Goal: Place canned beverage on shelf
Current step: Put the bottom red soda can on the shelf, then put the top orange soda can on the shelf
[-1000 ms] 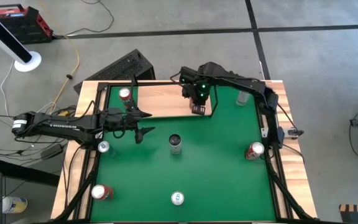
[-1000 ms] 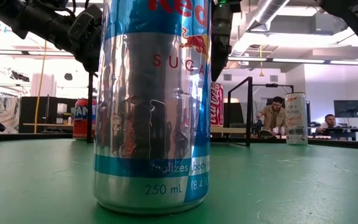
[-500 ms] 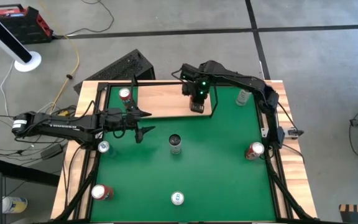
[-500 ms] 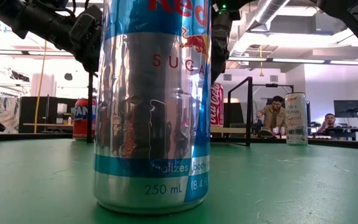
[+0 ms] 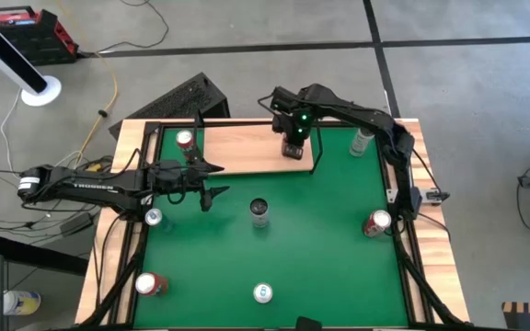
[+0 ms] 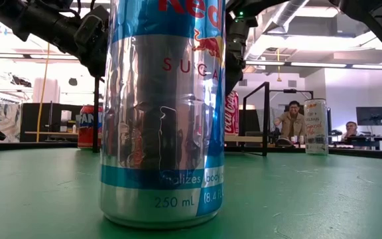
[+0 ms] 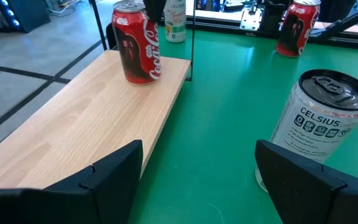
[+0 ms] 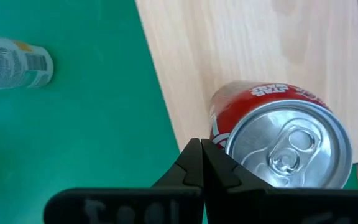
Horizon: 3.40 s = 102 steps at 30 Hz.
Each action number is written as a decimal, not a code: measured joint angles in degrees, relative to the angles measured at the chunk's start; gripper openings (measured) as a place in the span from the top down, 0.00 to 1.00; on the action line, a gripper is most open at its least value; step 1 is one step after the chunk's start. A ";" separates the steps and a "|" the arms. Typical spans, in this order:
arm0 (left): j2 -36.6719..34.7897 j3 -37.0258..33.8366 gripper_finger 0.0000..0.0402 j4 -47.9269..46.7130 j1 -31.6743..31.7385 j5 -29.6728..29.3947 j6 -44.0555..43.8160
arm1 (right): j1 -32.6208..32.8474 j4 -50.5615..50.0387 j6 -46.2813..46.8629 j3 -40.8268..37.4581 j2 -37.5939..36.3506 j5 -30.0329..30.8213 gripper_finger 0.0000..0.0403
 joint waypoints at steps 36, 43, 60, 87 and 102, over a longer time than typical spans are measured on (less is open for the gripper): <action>0.00 0.00 0.26 0.00 0.02 0.00 -1.01 | -9.04 4.08 -4.71 0.00 0.00 2.64 0.96; 0.00 0.00 0.26 0.00 0.02 0.00 -1.11 | -9.14 6.10 -4.48 0.00 0.00 2.64 0.96; 0.00 0.00 0.26 0.00 0.02 0.00 -1.48 | -10.46 6.27 -4.90 0.00 0.00 2.73 0.96; -0.13 30.74 0.26 -55.18 -2.43 6.53 -7.34 | 9.22 2.24 3.35 0.02 -19.36 -0.48 0.93; -0.19 42.98 0.26 -85.74 -4.52 -8.37 -20.40 | 24.51 6.90 11.45 0.02 -24.38 3.53 0.93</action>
